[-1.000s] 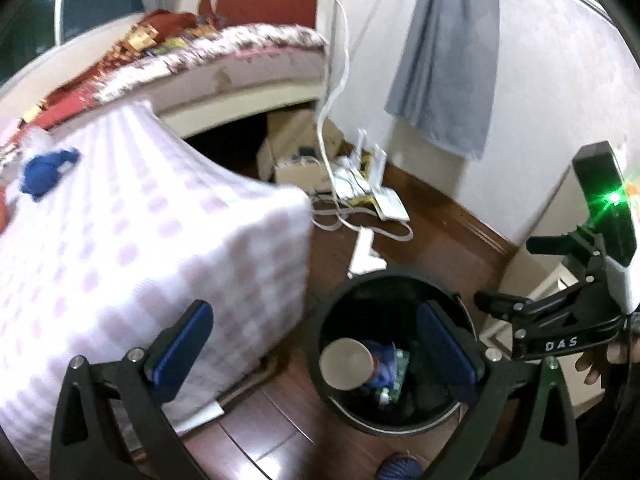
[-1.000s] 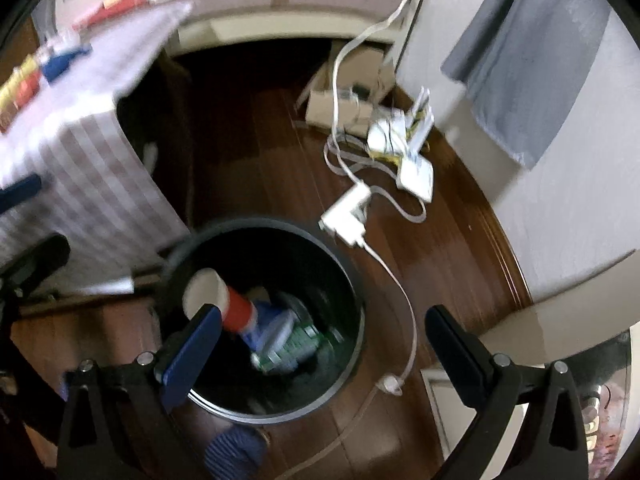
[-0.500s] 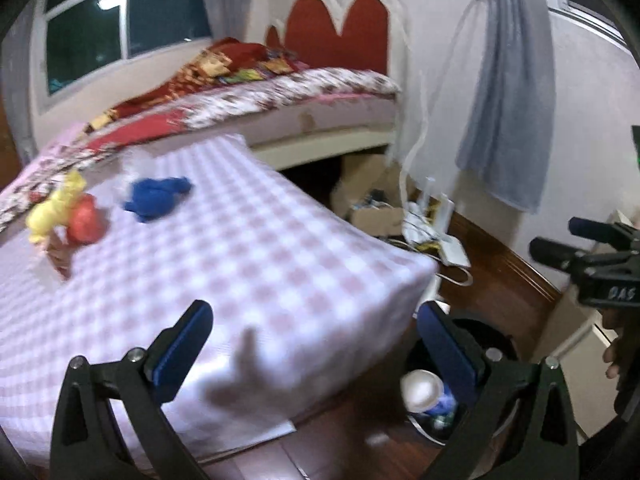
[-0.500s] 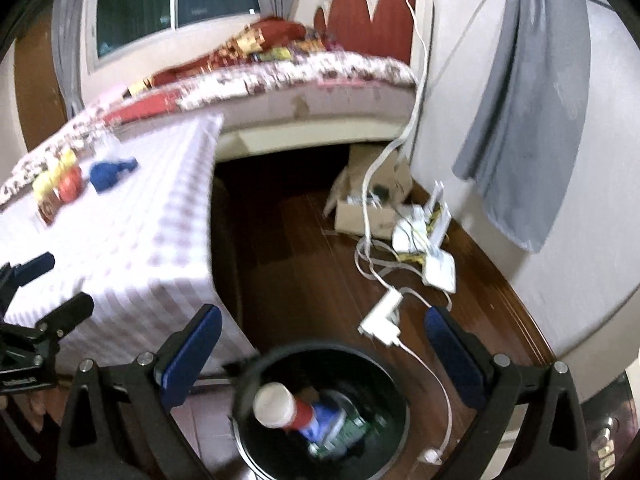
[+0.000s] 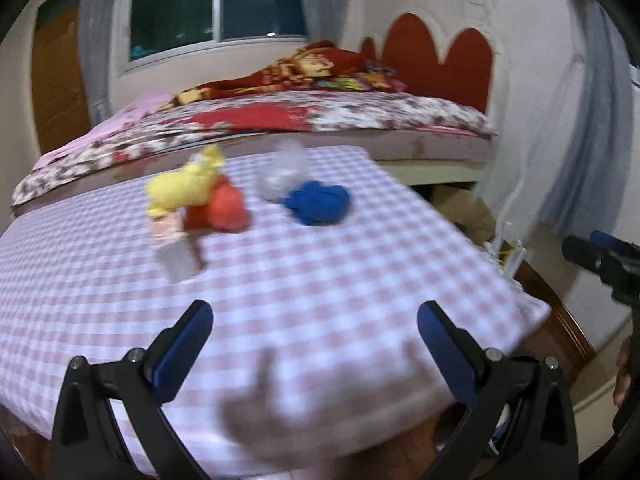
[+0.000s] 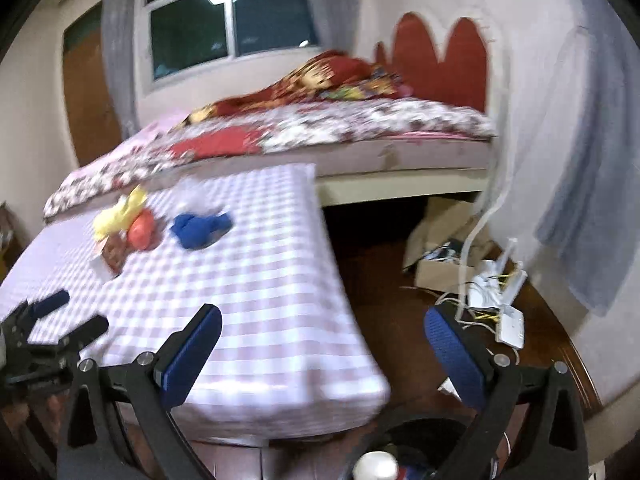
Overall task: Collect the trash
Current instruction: 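Move both tools back over the table toward the cloths, then grasp the yellow cloth with the left gripper while the right gripper grasps the blue knitted cloth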
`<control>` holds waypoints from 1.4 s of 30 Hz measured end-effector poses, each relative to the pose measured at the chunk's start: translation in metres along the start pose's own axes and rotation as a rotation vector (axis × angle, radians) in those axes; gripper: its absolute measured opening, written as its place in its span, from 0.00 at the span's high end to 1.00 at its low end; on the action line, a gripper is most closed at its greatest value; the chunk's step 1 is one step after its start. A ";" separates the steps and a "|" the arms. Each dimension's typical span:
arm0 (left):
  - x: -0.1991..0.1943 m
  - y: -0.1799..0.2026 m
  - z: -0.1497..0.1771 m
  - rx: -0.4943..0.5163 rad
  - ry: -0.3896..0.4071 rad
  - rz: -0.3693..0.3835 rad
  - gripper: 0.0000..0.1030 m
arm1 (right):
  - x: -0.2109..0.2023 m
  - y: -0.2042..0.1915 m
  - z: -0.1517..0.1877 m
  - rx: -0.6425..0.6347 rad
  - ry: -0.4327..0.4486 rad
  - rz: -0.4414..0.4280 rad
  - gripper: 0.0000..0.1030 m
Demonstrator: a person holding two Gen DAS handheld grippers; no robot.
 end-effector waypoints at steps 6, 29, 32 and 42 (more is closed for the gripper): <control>0.015 -0.055 -0.006 -0.053 -0.004 -0.055 0.01 | 0.035 -0.051 -0.015 -0.062 -0.016 -0.076 0.01; 0.129 -0.119 -0.082 -0.054 -0.096 0.043 0.19 | 0.212 -0.127 -0.066 -0.105 -0.204 -0.160 0.19; 0.143 -0.116 -0.086 -0.044 -0.122 0.071 0.25 | 0.227 -0.126 -0.062 -0.104 -0.240 -0.165 0.21; 0.162 -0.101 -0.088 -0.004 -0.161 0.115 0.44 | 0.248 -0.120 -0.060 -0.107 -0.287 -0.173 0.41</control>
Point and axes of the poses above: each gripper's, at about its wrist camera, not at the fingertips, and x roughly the way its jaws point, y to its right, z to its underside, the point moved 7 cm from there along x, roughly the way its jaws point, and after that the axes turned 11 degrees about -z, right-handed, at the moved point
